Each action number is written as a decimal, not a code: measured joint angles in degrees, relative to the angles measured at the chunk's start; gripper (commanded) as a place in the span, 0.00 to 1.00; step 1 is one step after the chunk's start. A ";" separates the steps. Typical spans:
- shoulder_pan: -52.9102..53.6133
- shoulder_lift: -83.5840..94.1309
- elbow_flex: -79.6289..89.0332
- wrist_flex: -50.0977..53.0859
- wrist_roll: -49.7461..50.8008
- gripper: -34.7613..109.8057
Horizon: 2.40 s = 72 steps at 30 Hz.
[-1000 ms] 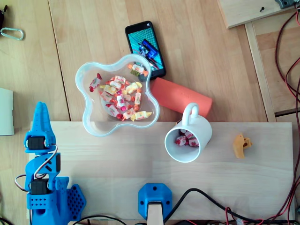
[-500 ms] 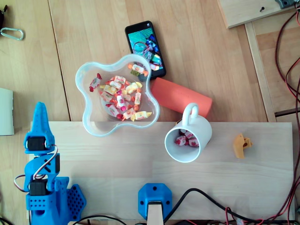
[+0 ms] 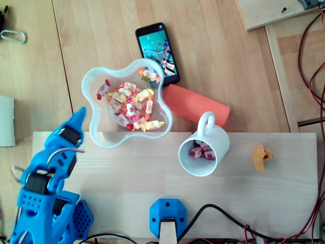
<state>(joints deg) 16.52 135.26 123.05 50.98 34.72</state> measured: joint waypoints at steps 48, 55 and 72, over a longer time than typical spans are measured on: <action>11.87 -64.34 -49.22 19.25 9.49 0.40; 12.13 -66.53 -52.21 19.51 9.49 0.40; 12.22 -70.40 -52.21 19.25 9.49 0.40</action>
<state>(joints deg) 28.74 64.86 70.84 70.22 44.21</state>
